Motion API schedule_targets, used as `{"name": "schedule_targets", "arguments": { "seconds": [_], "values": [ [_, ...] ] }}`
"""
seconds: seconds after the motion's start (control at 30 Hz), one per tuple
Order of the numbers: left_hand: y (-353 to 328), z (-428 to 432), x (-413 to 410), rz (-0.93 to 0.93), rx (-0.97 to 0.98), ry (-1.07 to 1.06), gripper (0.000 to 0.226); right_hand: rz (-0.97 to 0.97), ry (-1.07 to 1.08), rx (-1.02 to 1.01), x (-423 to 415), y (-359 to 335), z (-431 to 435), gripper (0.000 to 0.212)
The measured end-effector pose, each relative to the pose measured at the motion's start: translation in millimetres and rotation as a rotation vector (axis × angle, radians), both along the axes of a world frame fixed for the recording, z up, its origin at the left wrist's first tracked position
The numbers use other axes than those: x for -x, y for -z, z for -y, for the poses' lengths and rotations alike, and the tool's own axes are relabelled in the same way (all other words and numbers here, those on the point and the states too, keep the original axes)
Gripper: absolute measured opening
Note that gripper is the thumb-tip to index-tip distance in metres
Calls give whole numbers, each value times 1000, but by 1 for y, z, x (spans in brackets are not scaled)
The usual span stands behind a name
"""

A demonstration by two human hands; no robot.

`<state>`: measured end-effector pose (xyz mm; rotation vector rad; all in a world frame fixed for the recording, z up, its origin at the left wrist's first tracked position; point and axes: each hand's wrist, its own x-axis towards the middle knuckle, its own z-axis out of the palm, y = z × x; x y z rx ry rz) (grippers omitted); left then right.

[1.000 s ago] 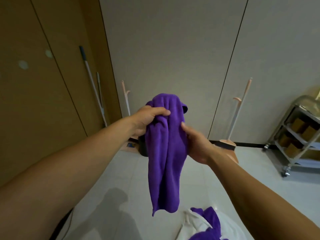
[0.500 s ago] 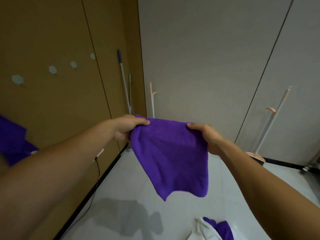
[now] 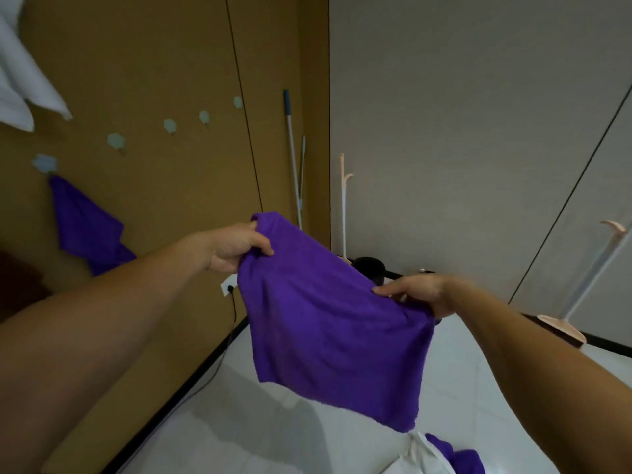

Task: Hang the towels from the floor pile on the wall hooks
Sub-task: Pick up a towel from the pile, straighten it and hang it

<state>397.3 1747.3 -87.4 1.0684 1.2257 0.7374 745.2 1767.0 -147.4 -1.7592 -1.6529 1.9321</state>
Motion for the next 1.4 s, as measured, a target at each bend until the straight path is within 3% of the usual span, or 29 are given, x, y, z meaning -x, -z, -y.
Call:
{"name": "schedule_targets", "arguments": {
  "seconds": [0.1,0.27,0.43,0.63,0.77,0.87,1.0,1.23,1.4],
  "values": [
    [10,7,5,-8,-18,-107,32,-40,48,24,2,10,-3,53],
    [18,14,20,-97,78,-171,11,-345,391,14,8,24,-12,23],
    [22,15,26,-287,230,-256,14,-614,469,-101,15,22,-18,49],
    [31,12,27,-348,227,-436,25,-657,518,-317,19,11,-26,63],
    [35,6,33,-357,146,-561,19,-621,564,-404,29,3,-31,33],
    [39,-1,41,-364,38,-700,15,-596,667,-369,35,4,-35,32],
    [44,-7,49,-376,-46,-804,19,-630,564,-160,38,8,-32,37],
    [52,-10,67,-392,-90,-824,14,-729,645,-304,43,10,-38,43],
    [52,-4,71,-415,-74,-811,11,-689,780,-348,54,6,-39,21]
  ]
}}
